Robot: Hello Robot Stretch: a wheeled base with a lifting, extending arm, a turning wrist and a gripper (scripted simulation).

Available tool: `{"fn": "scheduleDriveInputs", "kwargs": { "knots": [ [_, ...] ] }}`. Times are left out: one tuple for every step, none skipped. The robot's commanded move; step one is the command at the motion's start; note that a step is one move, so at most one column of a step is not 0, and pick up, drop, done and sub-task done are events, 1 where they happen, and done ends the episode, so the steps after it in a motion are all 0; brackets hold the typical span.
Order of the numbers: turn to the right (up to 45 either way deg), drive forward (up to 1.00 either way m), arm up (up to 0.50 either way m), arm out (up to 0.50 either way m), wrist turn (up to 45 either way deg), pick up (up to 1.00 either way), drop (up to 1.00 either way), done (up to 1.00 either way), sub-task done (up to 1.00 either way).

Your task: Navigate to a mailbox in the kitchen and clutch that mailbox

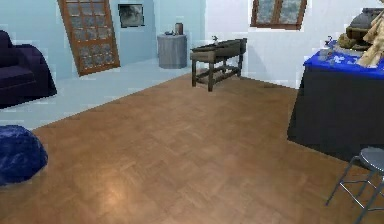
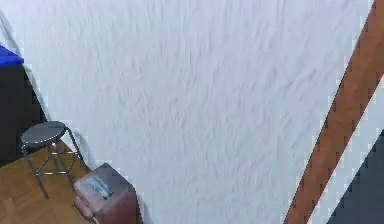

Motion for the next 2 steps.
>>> {"fn": "scheduleDriveInputs", "kwargs": {
  "knots": [
    [-27.0,0.00,0.00,0.00,0.0,0.00,0.00,0.00,0.00],
    [0.0,0.00,0.08,0.00,0.0,0.00,0.00,0.00,0.00]
  ]
}}
